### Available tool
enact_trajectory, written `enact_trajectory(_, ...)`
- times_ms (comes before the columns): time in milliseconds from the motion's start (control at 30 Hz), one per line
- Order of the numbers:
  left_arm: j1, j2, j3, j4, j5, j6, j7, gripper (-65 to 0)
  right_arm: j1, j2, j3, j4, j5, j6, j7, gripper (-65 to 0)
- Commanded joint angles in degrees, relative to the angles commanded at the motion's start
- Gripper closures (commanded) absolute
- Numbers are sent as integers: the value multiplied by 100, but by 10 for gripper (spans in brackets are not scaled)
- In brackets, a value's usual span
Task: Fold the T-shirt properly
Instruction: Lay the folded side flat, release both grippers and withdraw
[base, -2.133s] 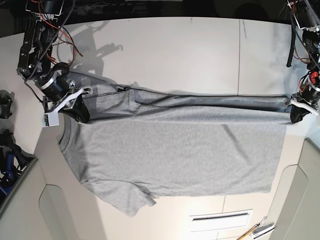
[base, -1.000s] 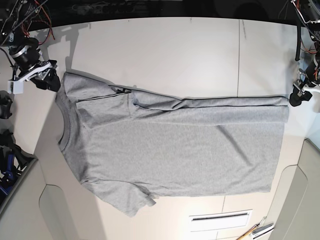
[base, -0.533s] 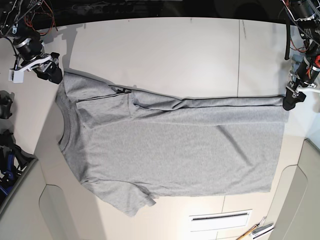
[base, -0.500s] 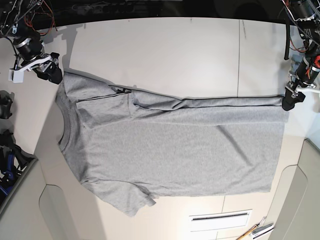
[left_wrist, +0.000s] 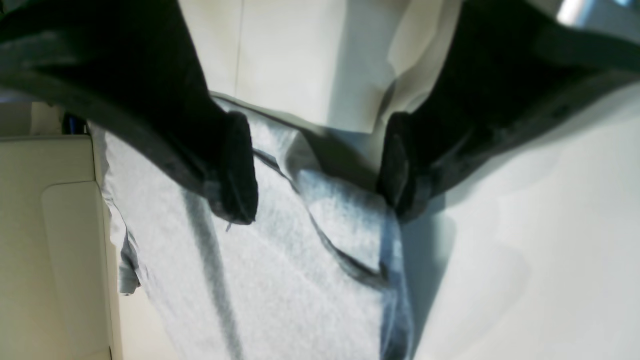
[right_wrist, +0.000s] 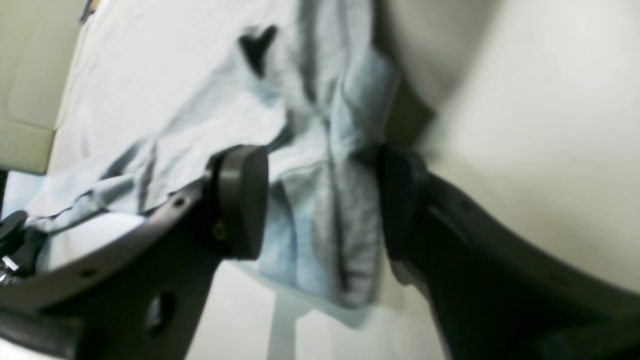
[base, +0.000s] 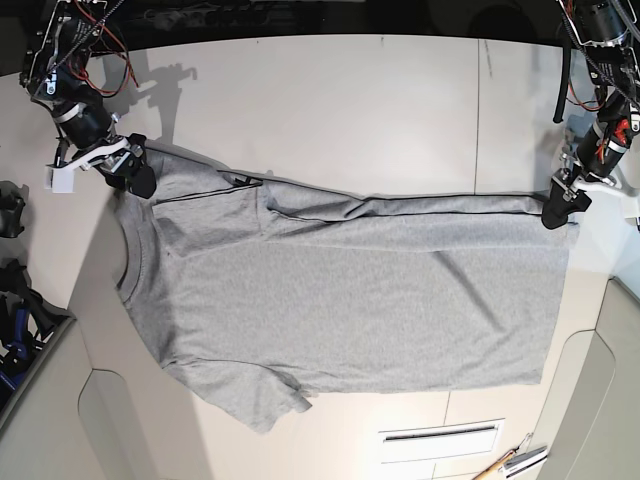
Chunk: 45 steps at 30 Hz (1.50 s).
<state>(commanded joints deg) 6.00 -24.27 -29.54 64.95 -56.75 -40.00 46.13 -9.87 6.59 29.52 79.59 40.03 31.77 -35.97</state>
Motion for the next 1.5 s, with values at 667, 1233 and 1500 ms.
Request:
enact_trajectory(667, -22, -70, -7, 745, -94, 0, 590, 0, -7, -168, 13, 619, -11, 168, -105, 0)
enact_trajectory(1233, 1270, -433, -129, 2282, -136, 0, 730, 0, -981, 321, 186, 1268, 461, 212, -632, 0)
enact_trajectory(1500, 2155, -428, -273, 2743, -264, 0, 813, 0, -1799, 323, 507, 1823, 758, 212, -719, 0)
